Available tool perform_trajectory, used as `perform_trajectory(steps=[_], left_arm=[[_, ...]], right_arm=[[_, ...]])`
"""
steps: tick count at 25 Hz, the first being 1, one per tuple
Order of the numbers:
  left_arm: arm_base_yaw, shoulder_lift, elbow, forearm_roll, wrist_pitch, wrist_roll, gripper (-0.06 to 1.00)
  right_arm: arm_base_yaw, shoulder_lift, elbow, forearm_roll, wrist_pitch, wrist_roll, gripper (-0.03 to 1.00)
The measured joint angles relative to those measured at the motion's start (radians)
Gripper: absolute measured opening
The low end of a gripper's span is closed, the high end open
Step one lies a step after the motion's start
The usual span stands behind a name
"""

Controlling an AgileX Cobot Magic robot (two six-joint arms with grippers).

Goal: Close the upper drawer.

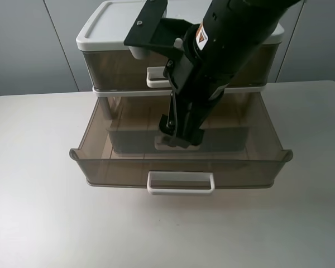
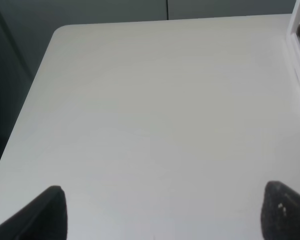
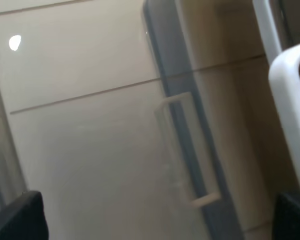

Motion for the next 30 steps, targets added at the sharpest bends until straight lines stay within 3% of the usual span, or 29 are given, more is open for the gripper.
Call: perform_trajectory(steps=[5,10,13,23,27,30], left_arm=[[0.0,0.0,0.0,0.0,0.0,0.0,0.74],[0.0,0.0,0.0,0.0,0.0,0.0,0.74],[0.0,0.0,0.0,0.0,0.0,0.0,0.74],[0.0,0.0,0.0,0.0,0.0,0.0,0.74],[0.0,0.0,0.0,0.0,0.0,0.0,0.74],[0.0,0.0,0.0,0.0,0.0,0.0,0.74]], right_arm=[[0.0,-0.066,-0.028,0.19,0.149,0.001,0.68],[-0.039,-0.162,-0.028,0.179,0.238,0.073,0.68],[-0.152,-0.223,-0.028,0.17,0.282,0.099,0.68],[-0.709,-0.453,0.038,0.133,0.321,0.135,0.68],[-0.87,-0.635,0.171,0.123,0.305,0.148,0.68],[-0.931,-0.799,0.266,0.105,0.271,0.172,0.68]])
